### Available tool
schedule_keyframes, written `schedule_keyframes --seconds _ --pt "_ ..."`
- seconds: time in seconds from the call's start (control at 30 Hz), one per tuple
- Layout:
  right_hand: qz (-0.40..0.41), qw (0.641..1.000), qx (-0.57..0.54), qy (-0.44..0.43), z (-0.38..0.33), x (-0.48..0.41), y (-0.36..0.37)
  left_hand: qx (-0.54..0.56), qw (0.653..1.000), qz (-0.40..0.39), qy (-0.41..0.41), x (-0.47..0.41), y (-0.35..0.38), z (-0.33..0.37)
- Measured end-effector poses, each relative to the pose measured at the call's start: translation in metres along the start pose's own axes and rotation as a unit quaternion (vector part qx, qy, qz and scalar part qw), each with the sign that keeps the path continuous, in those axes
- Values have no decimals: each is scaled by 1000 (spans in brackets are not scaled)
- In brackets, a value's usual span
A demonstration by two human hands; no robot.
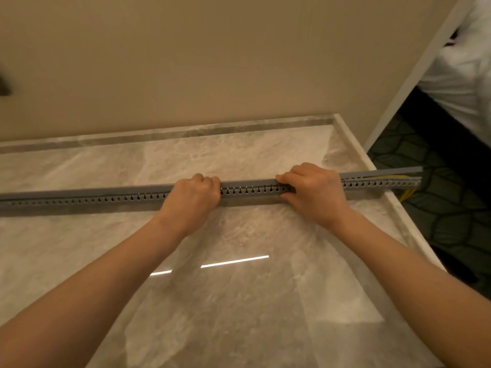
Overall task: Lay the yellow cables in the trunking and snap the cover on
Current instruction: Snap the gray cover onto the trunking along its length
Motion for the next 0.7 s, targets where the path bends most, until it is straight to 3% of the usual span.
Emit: schedule_keyframes --seconds 0.23,0.53,0.7 --pt "-105 994 -9 13 6 -10 10 -6 999 -32 27 -8 9 -2" --pt "-104 994 -5 16 6 -12 11 110 992 6 64 -34 -21 45" --pt "-126 992 -23 0 12 -14 15 76 996 -8 45 -53 -23 72"
Point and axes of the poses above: each hand's wrist, its own x-axis away from the middle knuckle, its own y-axis out of the palm, z = x × y, the point moved 10 cm from there along -x, towards the middle knuckle, and after that the axes turned 11 degrees about -y, right-handed, at the moved point
